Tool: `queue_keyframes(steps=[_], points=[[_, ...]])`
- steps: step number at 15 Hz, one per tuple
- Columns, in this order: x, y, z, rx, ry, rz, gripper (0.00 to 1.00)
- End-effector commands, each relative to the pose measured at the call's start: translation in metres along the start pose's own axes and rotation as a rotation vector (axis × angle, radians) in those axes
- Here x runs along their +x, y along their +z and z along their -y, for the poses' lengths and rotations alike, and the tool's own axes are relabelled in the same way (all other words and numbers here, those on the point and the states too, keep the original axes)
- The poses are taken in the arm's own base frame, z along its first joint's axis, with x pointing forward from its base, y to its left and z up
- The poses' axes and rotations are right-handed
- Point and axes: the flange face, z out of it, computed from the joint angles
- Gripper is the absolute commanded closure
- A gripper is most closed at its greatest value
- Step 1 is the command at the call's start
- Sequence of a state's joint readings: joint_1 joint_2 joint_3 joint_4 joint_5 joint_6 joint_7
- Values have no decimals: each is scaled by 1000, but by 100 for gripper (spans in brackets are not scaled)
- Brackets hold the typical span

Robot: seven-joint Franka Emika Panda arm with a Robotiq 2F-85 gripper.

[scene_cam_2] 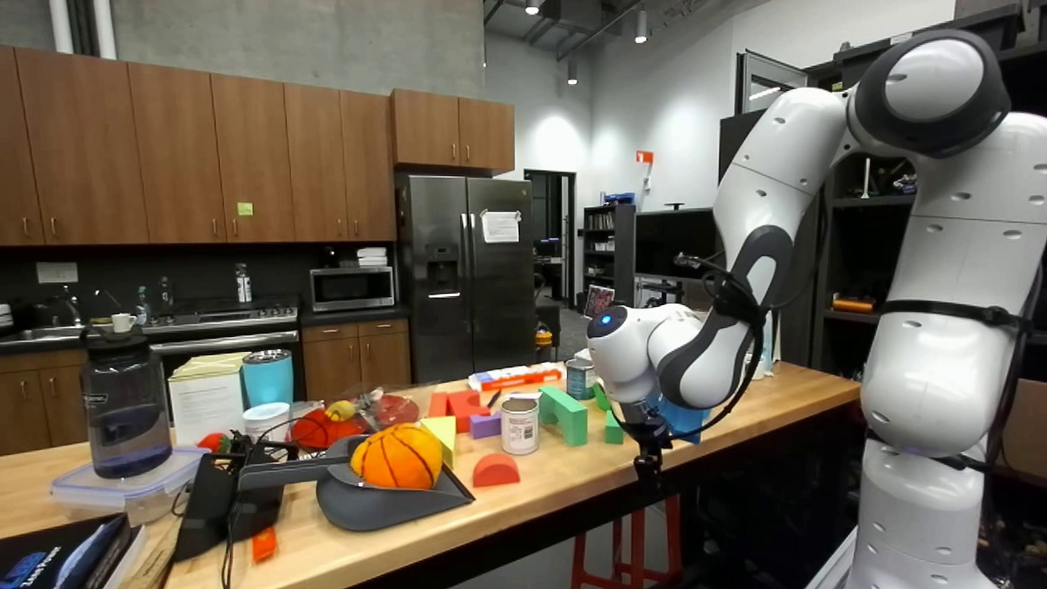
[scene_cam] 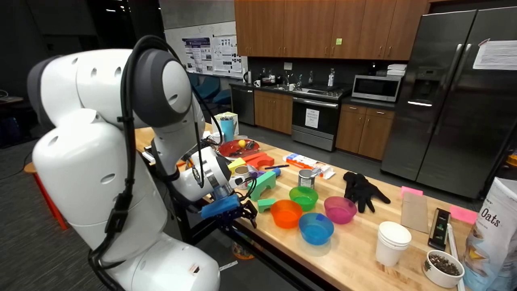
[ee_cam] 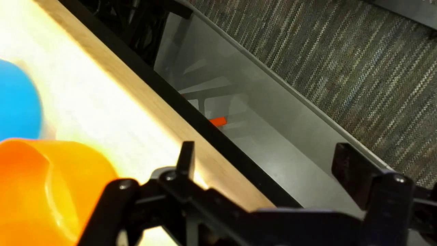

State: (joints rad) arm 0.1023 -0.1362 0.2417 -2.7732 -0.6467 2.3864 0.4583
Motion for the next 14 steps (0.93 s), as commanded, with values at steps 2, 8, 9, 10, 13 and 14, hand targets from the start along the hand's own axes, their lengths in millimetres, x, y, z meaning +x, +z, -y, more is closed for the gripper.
queue_keyframes(steps=[2, 8, 9, 10, 13, 14], points=[[-5, 16, -32, -47, -69, 26, 0], [-15, 43, -54, -156, -154, 74, 0], [-17, 48, -56, -181, -172, 80, 0], [-18, 53, -58, -206, -195, 87, 0], [-22, 66, -58, -297, -275, 100, 0], [-23, 70, -57, -328, -299, 102, 0]])
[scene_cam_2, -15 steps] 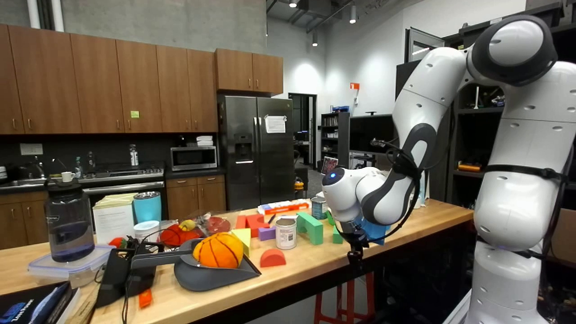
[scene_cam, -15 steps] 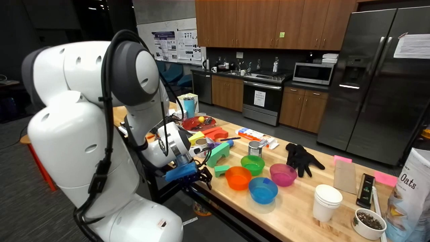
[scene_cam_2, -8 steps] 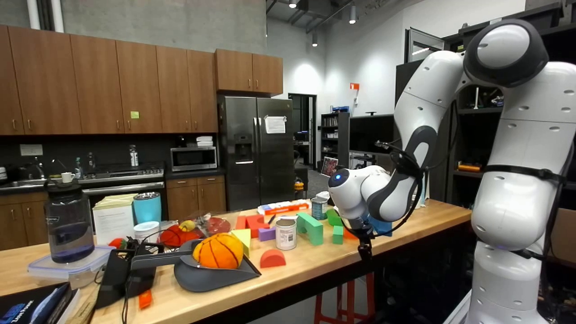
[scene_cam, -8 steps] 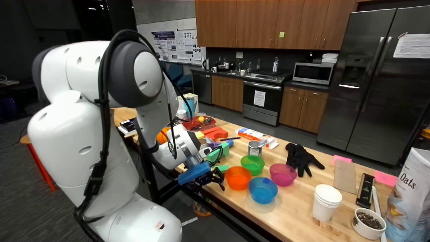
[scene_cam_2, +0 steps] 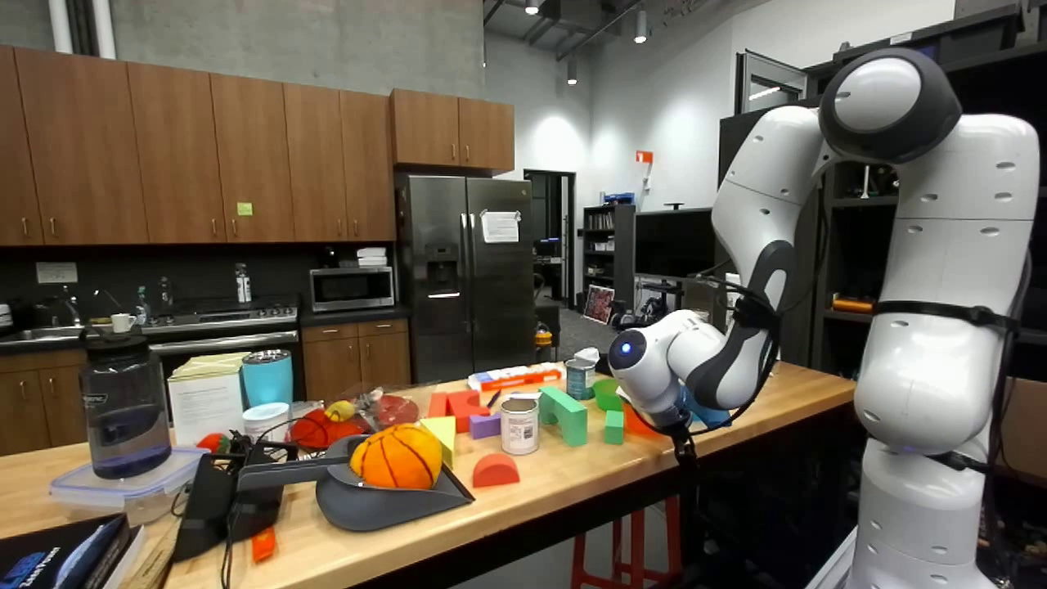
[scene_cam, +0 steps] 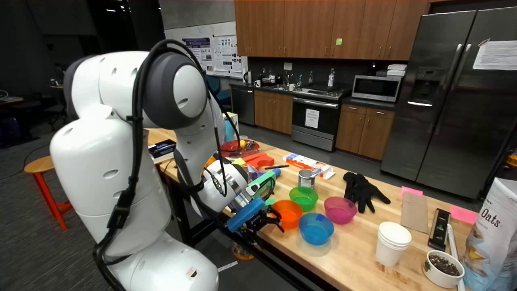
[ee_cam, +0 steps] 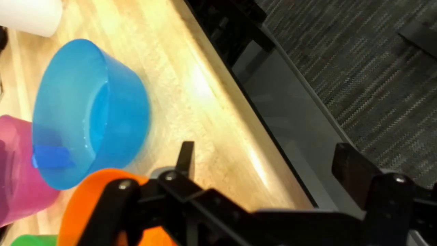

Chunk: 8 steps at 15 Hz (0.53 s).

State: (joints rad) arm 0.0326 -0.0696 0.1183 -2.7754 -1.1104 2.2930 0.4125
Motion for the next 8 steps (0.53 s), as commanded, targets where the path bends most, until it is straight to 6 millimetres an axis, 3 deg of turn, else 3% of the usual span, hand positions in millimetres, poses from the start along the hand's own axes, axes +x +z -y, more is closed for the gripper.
queue_keyframes(steps=[1, 8], points=[[-2, 16, 8, -97, -64, 19, 0], [-1, 30, 34, -167, -152, 73, 0]])
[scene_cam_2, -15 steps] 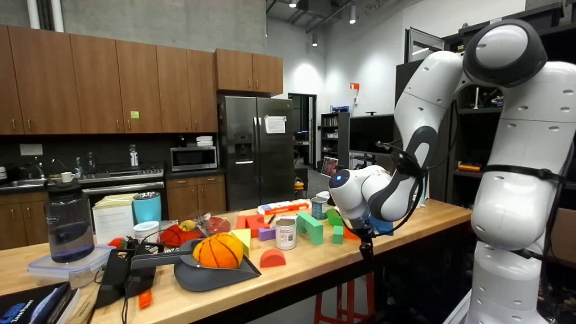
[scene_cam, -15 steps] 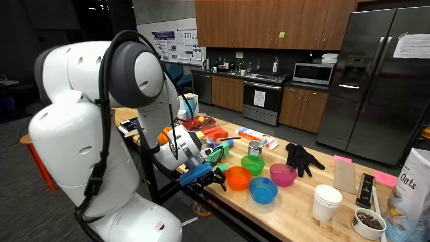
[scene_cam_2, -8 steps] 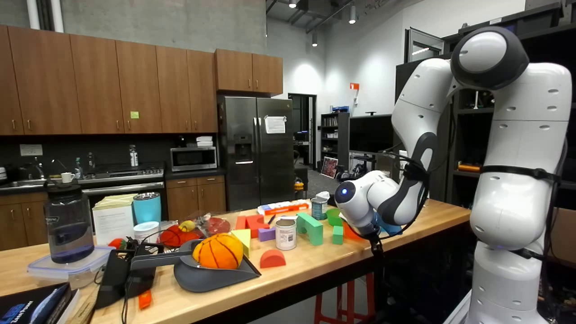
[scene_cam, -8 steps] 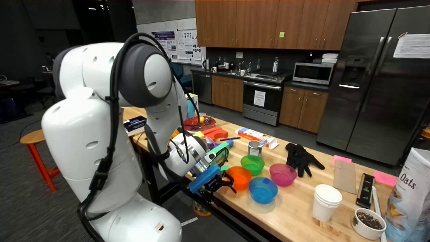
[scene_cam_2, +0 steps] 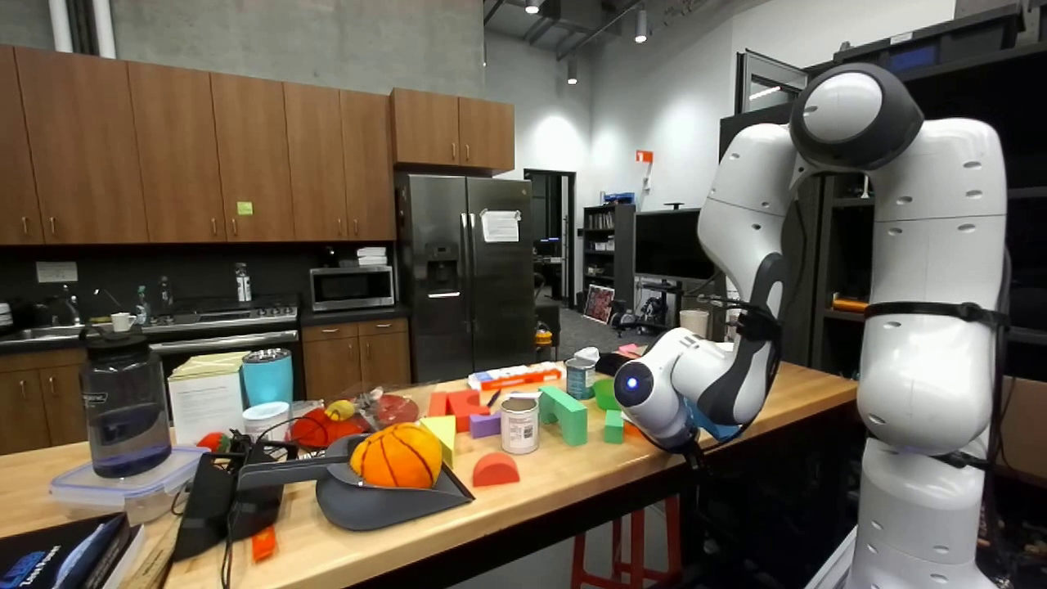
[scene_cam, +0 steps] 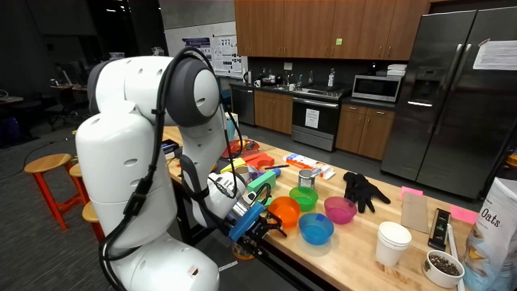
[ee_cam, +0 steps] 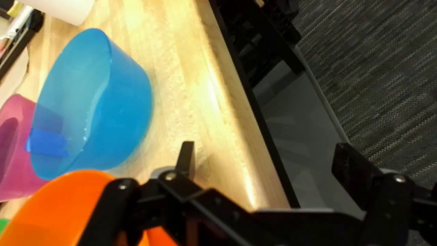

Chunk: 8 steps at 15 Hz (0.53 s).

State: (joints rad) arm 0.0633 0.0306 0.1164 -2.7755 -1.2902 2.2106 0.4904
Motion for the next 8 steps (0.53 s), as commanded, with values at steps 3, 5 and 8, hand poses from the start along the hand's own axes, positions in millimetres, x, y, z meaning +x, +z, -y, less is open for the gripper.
queue_keyframes(steps=[3, 5, 8], points=[[2, 3, 24, -95, -102, 90, 0], [2, 2, 36, -134, -141, 126, 0], [3, 0, 56, -192, -196, 170, 0]])
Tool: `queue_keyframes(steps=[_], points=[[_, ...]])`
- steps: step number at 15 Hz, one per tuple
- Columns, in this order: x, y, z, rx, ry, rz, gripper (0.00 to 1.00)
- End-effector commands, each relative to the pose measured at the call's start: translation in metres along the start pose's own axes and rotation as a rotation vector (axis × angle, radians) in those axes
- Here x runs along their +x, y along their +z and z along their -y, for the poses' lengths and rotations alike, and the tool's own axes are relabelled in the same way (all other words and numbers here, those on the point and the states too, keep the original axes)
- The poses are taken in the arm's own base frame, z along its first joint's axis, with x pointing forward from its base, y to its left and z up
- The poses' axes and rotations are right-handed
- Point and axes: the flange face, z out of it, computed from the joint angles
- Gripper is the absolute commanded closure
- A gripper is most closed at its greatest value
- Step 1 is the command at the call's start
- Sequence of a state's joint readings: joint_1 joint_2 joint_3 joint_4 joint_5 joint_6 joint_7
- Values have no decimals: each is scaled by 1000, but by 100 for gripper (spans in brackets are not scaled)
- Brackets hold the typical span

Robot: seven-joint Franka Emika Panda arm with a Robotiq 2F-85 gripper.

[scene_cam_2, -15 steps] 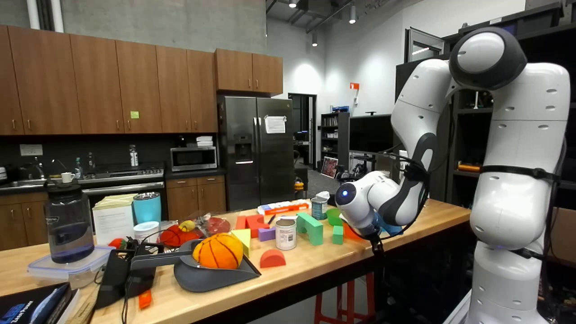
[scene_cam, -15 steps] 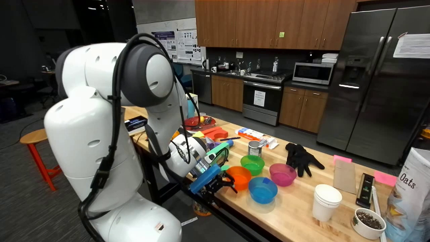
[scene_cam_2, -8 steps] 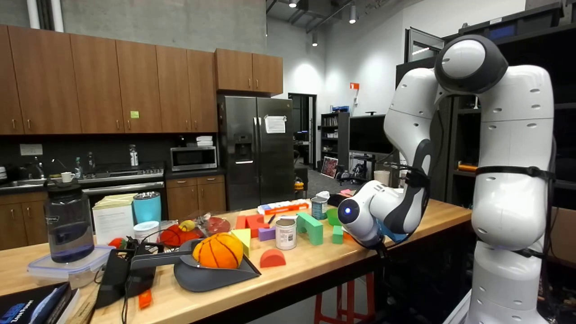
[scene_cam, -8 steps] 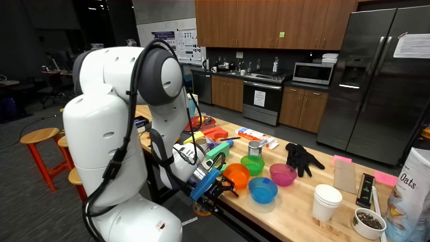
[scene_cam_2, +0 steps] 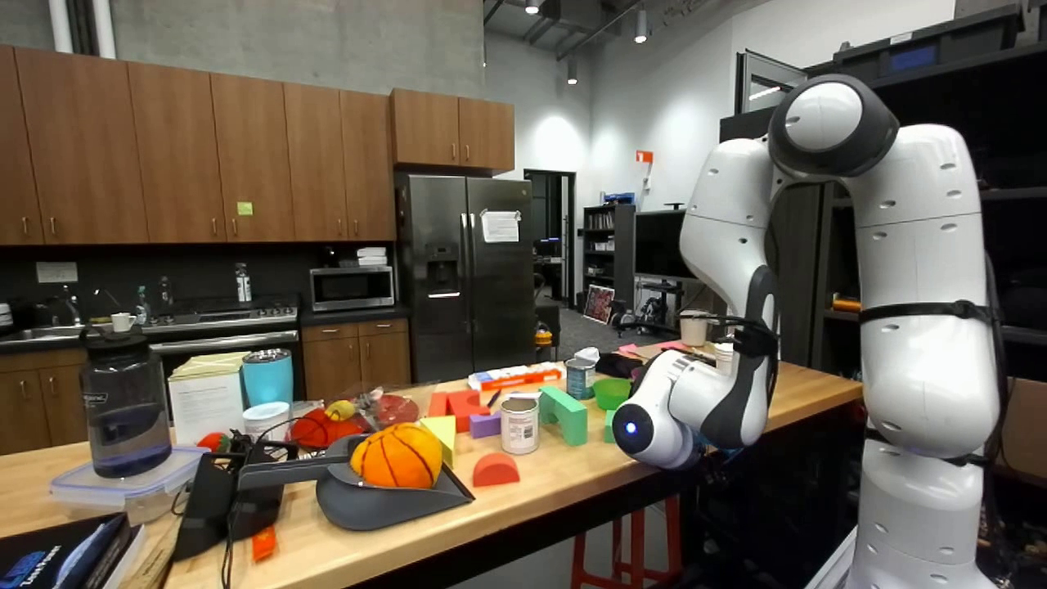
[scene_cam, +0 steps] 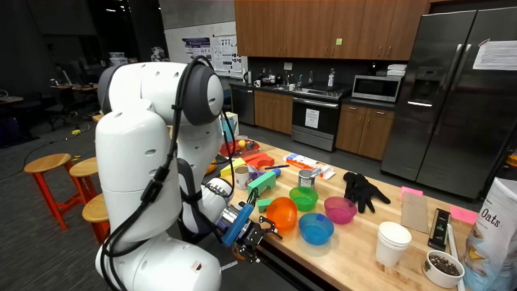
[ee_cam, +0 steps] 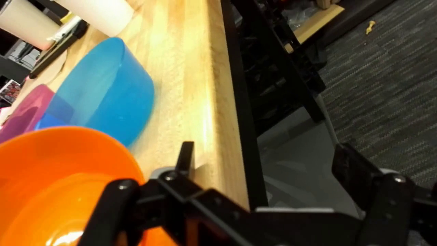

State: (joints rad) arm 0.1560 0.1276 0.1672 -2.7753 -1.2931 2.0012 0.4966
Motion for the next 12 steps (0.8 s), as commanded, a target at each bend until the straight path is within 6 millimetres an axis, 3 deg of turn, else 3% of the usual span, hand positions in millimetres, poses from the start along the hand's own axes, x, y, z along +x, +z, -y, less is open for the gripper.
queue_keyframes(steps=[1, 3, 4, 12], points=[[4, -3, 23, -60, -47, 50, 0], [6, -6, 30, -64, -42, 53, 0], [4, -5, 19, -63, -45, 45, 0], [5, -6, 25, -70, -48, 48, 0]])
